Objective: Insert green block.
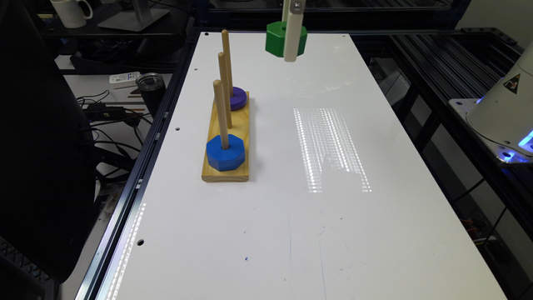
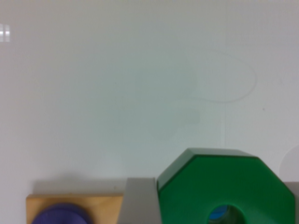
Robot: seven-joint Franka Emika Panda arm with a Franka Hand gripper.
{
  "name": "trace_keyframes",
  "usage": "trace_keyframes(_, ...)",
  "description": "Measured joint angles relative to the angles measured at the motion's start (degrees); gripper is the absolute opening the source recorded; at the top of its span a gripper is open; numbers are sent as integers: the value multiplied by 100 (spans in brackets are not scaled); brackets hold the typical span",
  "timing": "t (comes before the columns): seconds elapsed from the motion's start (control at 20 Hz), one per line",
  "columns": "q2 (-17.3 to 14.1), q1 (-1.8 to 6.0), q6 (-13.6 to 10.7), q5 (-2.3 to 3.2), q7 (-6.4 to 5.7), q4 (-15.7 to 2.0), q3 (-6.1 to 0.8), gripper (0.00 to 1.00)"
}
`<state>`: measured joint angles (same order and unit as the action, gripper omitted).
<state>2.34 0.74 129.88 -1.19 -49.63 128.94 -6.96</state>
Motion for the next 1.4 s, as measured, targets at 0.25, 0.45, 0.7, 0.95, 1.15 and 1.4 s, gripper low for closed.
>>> trace_keyframes(0.25, -243, -2, 0, 1, -64, -257, -66, 0)
trace_keyframes(0.45, -444, -2, 0, 5, -127, -477, -132, 0)
trace_keyframes(0.7, -660, -10, -1, 20, -203, -717, -191, 0)
trace_keyframes(0.95, -861, -20, -3, 33, -258, -945, -240, 0)
trace_keyframes(1.15, -1006, -22, -5, 48, -313, -1111, -283, 0)
trace_keyframes(1.4, -1140, -25, -8, 59, -348, -1265, -319, 0)
